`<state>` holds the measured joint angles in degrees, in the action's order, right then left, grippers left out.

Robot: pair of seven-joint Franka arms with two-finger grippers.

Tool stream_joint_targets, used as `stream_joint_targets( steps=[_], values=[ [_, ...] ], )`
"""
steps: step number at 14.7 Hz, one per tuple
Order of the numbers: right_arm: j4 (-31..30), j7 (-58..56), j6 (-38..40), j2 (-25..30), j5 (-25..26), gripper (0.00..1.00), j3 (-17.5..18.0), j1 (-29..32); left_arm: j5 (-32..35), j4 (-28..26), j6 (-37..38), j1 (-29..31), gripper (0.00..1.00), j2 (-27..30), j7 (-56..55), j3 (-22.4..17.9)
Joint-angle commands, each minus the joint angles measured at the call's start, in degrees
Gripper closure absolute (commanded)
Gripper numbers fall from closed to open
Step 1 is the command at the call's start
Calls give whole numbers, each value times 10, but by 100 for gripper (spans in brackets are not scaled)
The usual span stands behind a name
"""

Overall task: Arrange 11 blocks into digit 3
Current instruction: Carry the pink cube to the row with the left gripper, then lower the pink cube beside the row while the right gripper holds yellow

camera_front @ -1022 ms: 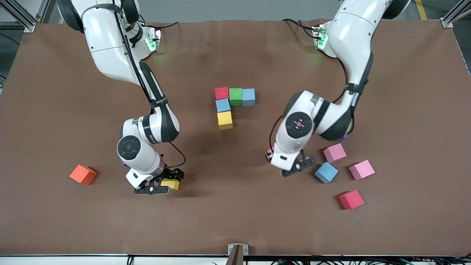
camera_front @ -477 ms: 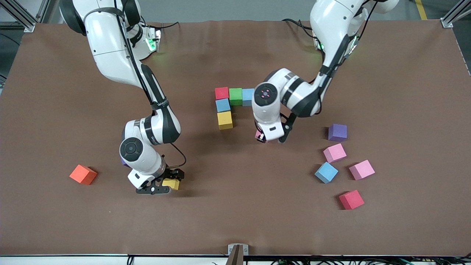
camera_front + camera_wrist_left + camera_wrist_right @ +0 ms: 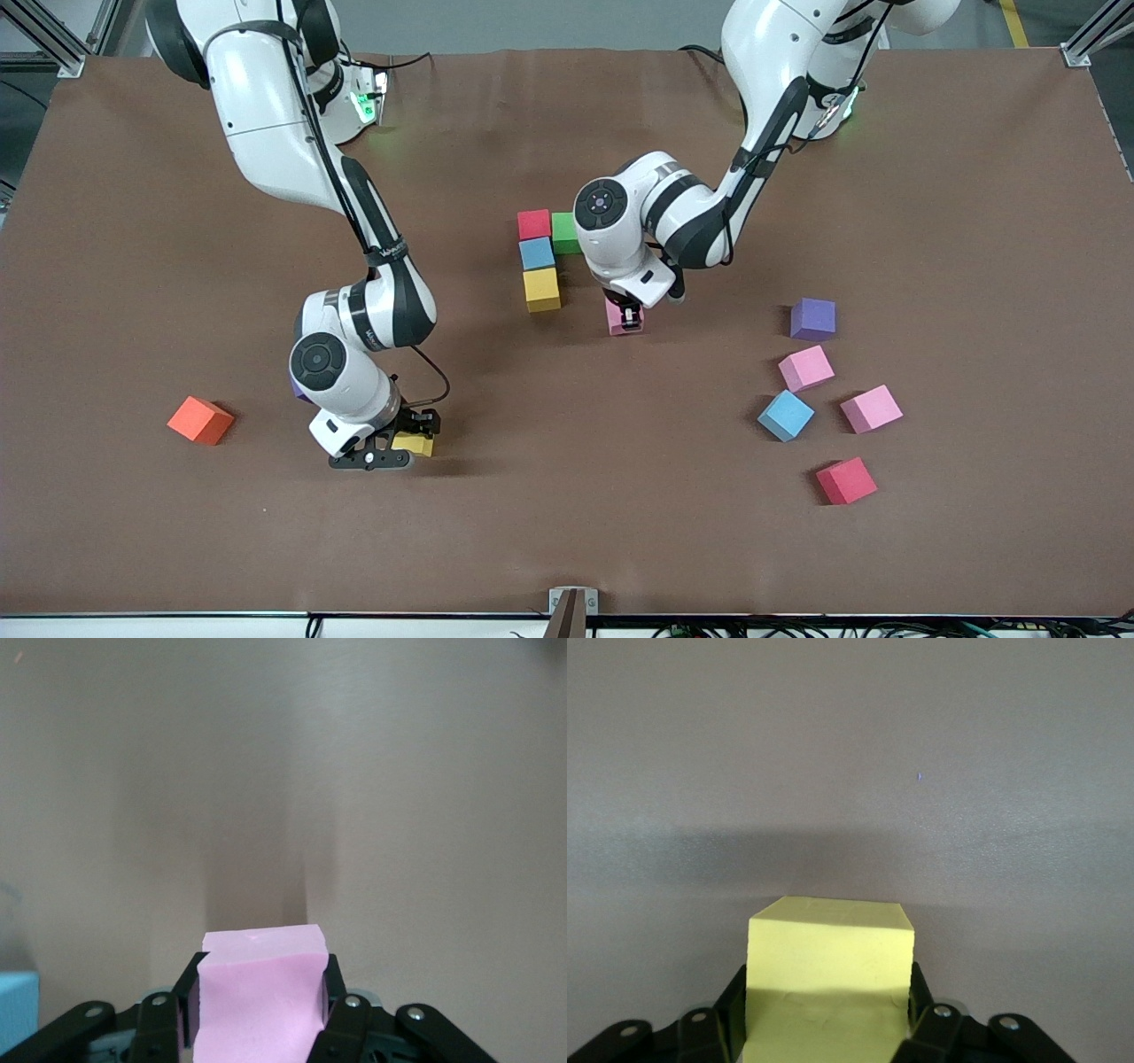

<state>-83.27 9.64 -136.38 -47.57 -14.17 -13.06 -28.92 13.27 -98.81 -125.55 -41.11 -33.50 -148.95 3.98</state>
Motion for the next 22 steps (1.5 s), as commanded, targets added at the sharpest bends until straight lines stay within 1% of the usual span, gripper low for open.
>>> stream_joint_targets(
  steps=[1,2,5,6,8,11,13,17,22],
  values=[
    [16,3,5,-13,12,45,4,3,8,-3,-4,-13,84,5,-70,7],
    [15,2,5,-14,13,47,4,3,6,-2,-4,-26,84,0,-78,7],
    [15,2,6,-13,14,63,3,3,11,3,-4,-33,84,-10,-78,8],
    [16,2,7,-12,14,65,3,3,11,15,-4,-39,84,-19,-75,8],
    [21,2,24,-9,15,66,3,3,14,36,-4,-48,84,-39,-67,7],
    [79,2,131,-1,14,66,2,4,13,47,-4,-49,84,-46,-33,8],
    [95,3,166,2,12,66,3,2,13,53,-4,-49,84,-54,-10,8],
    [95,6,168,7,8,66,3,3,12,56,-5,-51,84,-58,23,8],
    [94,9,168,7,11,66,3,3,8,56,-5,-51,84,-57,54,23]
  ],
)
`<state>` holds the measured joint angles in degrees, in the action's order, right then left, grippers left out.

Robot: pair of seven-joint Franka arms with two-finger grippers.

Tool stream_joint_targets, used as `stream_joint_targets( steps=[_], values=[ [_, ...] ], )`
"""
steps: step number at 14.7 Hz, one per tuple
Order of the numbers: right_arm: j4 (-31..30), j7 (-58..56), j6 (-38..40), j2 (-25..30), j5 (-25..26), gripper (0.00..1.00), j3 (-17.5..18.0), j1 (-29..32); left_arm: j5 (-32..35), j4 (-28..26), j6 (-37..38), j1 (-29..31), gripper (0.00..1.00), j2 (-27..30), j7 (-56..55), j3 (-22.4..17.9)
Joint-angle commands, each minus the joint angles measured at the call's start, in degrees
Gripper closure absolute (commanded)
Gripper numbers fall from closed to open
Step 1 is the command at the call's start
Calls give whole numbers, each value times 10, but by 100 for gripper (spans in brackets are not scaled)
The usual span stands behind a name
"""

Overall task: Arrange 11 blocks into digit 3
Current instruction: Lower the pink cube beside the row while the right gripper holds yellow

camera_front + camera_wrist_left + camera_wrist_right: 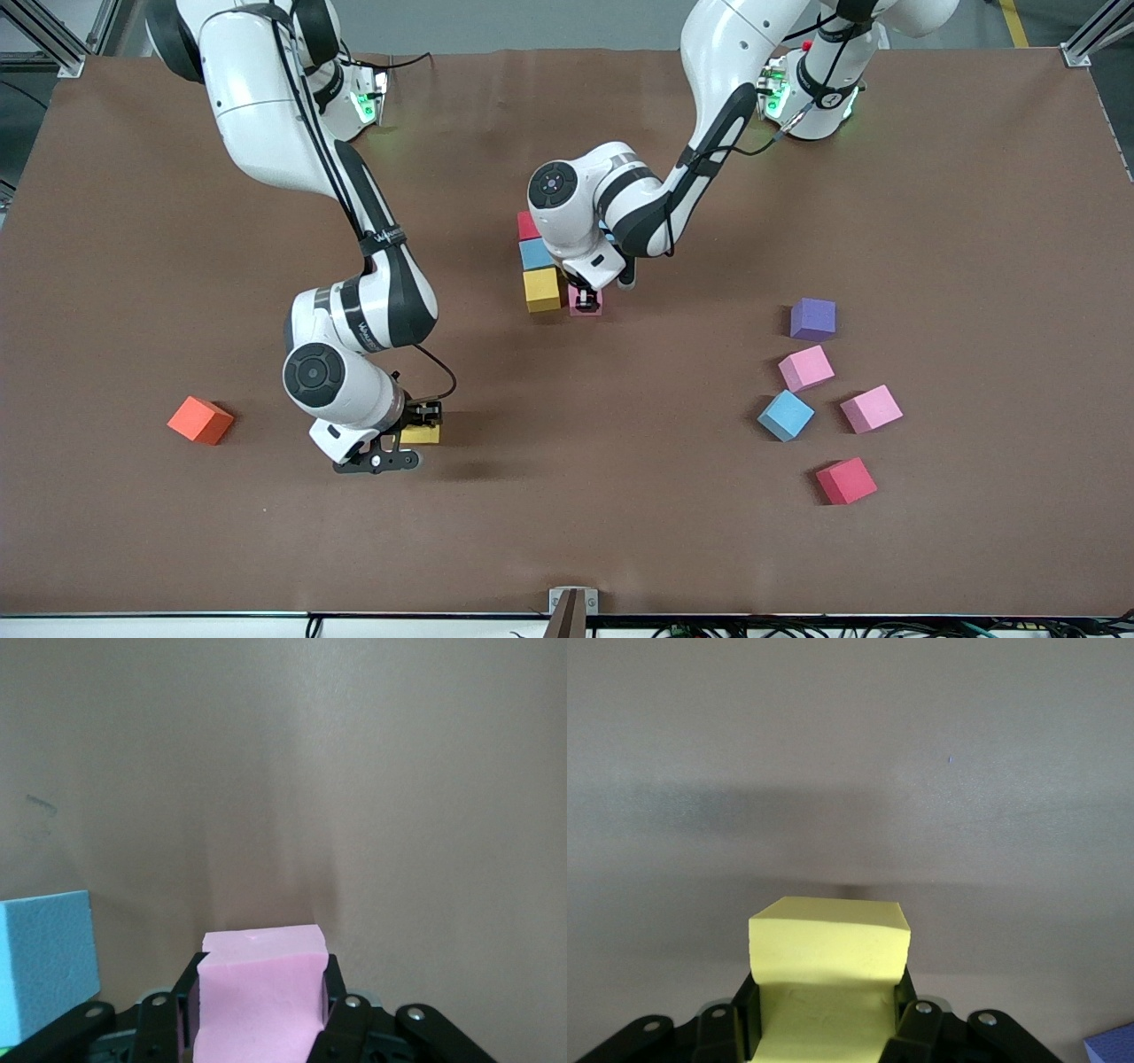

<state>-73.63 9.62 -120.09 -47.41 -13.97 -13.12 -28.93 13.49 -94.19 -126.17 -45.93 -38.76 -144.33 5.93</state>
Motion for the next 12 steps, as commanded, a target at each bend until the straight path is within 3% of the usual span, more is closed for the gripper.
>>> stream_joint_targets(
  steps=[1,12],
  values=[
    [-2,9,6,6,9,66,4,3,6,9,1,-3,84,-4,8,6],
    [-5,7,20,8,8,67,4,-2,2,9,-15,-4,84,-11,-6,7]
  ],
)
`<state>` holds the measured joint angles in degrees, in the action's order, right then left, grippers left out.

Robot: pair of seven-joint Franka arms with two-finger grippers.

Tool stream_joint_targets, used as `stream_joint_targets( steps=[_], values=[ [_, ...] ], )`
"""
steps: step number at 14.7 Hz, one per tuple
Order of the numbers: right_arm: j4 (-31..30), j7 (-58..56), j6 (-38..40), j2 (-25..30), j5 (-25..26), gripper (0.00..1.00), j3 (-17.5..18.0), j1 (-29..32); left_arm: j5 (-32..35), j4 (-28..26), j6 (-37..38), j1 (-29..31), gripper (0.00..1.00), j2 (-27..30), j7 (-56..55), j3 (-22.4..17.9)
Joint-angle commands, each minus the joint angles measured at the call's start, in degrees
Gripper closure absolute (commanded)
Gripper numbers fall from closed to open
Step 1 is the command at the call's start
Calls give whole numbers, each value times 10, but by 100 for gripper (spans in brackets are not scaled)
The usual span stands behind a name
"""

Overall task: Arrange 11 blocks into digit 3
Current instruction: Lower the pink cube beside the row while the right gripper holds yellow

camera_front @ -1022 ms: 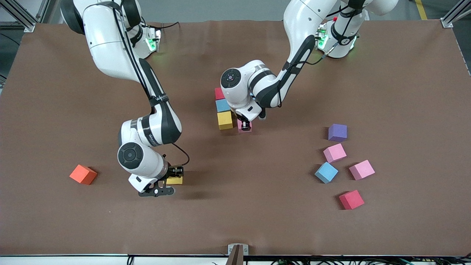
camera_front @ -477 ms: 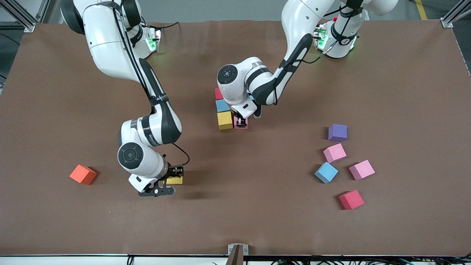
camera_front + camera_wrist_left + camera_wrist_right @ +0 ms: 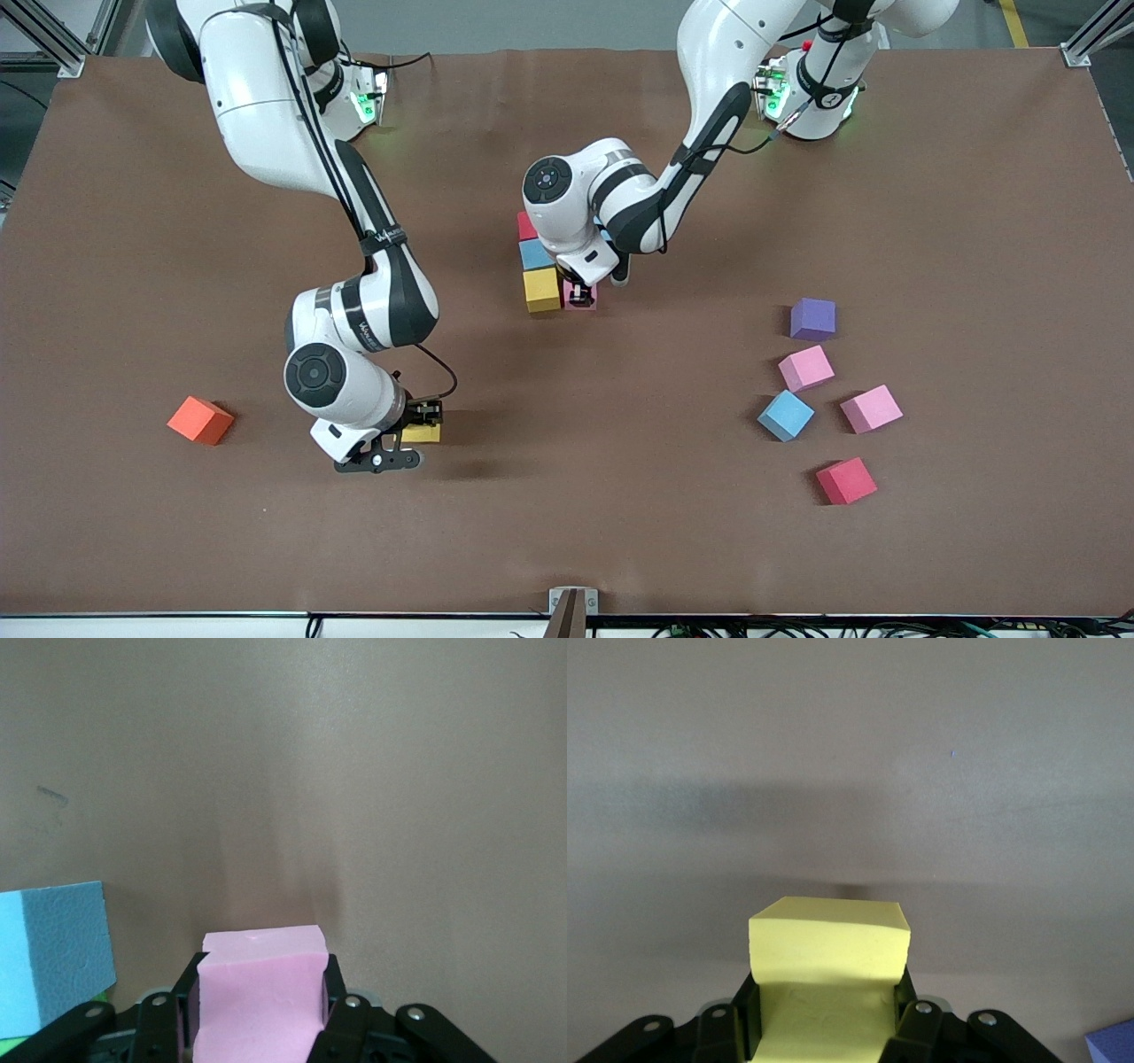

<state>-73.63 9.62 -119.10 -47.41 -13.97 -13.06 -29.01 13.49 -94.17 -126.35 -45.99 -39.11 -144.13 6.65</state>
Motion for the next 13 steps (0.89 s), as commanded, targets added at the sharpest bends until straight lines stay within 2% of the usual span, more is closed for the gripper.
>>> stream_joint_targets(
  steps=[1,13],
  values=[
    [-5,6,10,8,8,67,3,-1,3,9,-21,-7,84,-7,-15,-1],
    [-5,11,33,10,6,67,4,-11,8,8,-21,-14,84,-11,-26,-1]
  ],
)
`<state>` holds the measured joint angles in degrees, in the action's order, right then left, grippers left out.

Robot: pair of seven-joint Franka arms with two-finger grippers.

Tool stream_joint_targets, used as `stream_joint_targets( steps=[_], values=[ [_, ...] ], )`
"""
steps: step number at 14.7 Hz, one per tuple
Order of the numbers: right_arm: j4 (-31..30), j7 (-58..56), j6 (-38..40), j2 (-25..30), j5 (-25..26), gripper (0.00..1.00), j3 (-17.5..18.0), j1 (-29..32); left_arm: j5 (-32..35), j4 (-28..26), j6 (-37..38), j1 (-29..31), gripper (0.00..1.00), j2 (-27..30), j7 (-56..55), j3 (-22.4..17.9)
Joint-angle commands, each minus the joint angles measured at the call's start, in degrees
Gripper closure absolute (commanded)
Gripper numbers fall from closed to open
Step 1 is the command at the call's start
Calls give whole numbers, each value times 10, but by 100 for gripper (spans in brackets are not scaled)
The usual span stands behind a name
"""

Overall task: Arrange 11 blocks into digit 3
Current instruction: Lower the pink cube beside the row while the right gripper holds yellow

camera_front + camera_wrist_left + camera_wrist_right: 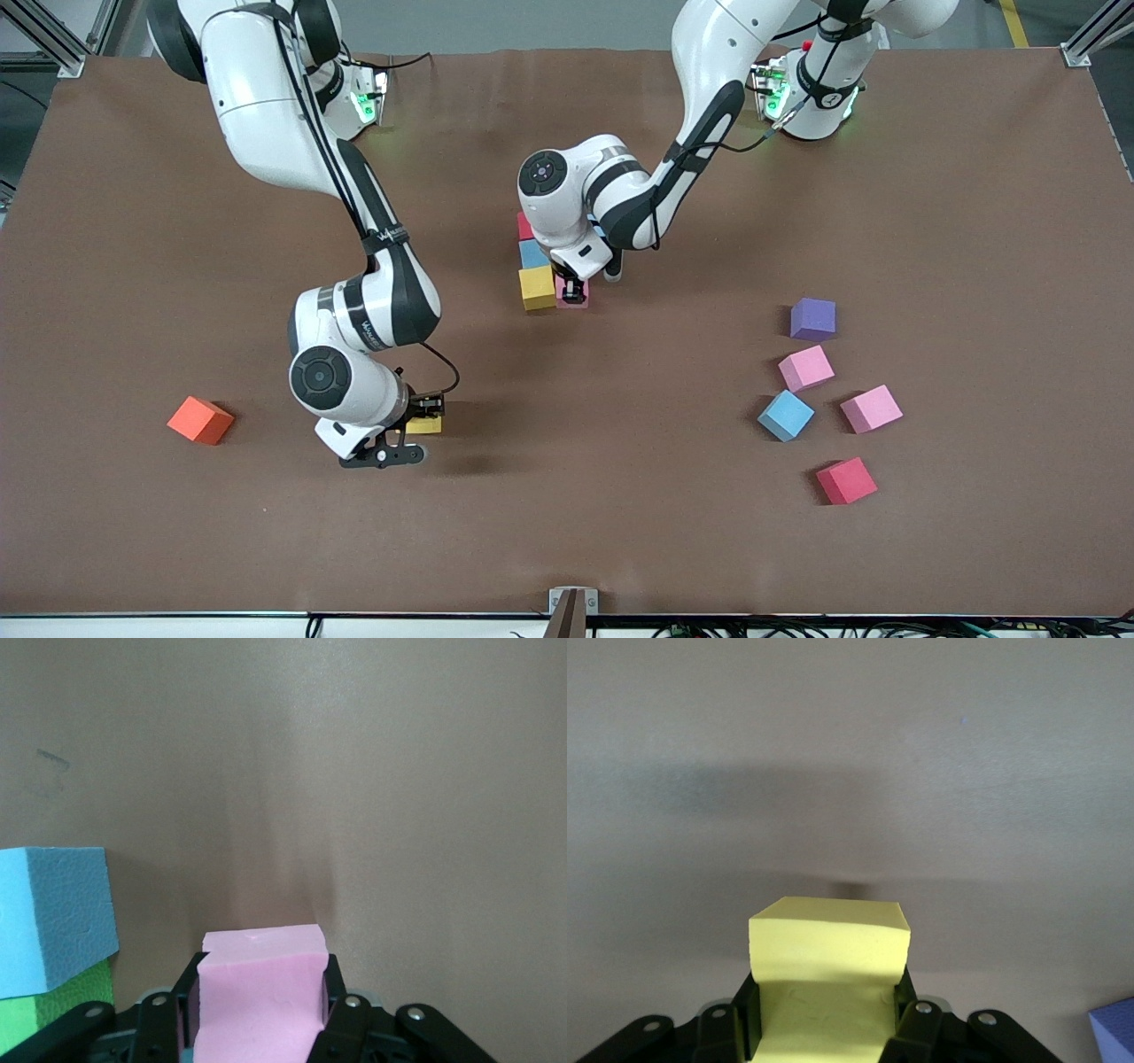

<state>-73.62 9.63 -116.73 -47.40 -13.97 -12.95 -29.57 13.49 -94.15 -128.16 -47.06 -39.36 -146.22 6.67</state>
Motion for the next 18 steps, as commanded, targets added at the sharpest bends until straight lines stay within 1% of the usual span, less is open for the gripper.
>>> stream_joint_targets(
  steps=[1,12,18],
  values=[
    [-5,11,12,10,6,67,3,-8,10,9,-3,-3,83,-11,-5,-2],
    [-5,10,12,10,7,67,3,-18,9,10,-4,-7,83,-18,1,-3],
    [-5,7,12,10,7,67,2,-17,10,23,-4,-8,83,-23,1,-3]
  ],
)
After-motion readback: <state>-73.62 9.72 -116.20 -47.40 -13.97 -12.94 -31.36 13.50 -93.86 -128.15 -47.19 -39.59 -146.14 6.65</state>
